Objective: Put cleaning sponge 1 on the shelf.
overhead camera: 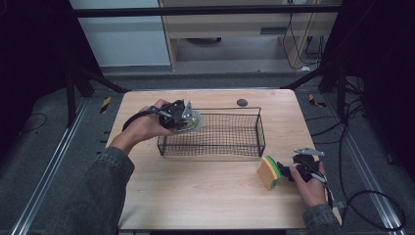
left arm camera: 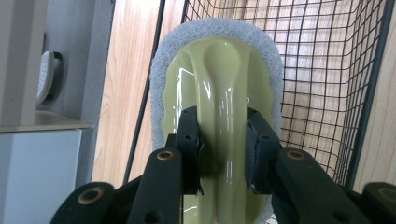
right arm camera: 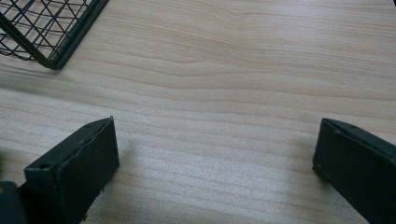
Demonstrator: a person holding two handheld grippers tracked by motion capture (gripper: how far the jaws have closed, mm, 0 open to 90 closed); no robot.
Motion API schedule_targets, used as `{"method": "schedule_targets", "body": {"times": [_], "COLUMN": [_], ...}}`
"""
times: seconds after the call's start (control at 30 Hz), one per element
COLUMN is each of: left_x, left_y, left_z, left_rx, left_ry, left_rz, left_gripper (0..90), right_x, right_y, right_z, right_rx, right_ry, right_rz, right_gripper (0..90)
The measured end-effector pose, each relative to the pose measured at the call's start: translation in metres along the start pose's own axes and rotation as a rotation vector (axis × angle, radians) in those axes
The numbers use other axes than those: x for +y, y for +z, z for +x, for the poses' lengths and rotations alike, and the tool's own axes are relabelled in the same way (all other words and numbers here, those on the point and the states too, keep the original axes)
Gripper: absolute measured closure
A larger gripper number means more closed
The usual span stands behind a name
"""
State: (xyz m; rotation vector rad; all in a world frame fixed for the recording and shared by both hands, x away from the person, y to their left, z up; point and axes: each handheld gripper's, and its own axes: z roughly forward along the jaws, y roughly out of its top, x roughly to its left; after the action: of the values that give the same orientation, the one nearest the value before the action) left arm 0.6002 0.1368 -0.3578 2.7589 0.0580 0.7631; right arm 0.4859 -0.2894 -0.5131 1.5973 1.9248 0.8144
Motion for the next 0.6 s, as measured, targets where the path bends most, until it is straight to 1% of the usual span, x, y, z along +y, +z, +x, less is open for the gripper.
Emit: {"method": "schedule_targets", "body": {"times": [0.13, 0.27, 0.3, 0.4, 0.6], "left_x": [-0.002, -0.003, -0.003, -0.004, -0.010], "left_y": [0.006, 0.008, 0.008, 0.009, 0.015], "left_z": [-0.001, -0.001, -0.001, -0.002, -0.005], "left_rx": [-0.011, -0.023, -0.020, -0.022, -0.028], "left_ry": [0.003, -0.008, -0.001, -0.006, -0.011], "left_rz": [0.013, 0.016, 0.017, 0.015, 0.029], "left_gripper": [70.6, 70.6, 70.6, 70.6, 70.6], "right_x": [0.000, 0.000, 0.000, 0.000, 0.000], "right_y": [0.000, 0.000, 0.000, 0.000, 0.000], "right_z": [0.000, 0.000, 0.000, 0.000, 0.000], "right_rx": [0.000, 0.000, 0.000, 0.000, 0.002], "right_ry": [-0.001, 0.000, 0.000, 0.000, 0.006], "right_rz": [0.000, 0.000, 0.000, 0.000, 0.002], "right_gripper": [0.5, 0.5, 0.5, 0.5, 0.5]}}
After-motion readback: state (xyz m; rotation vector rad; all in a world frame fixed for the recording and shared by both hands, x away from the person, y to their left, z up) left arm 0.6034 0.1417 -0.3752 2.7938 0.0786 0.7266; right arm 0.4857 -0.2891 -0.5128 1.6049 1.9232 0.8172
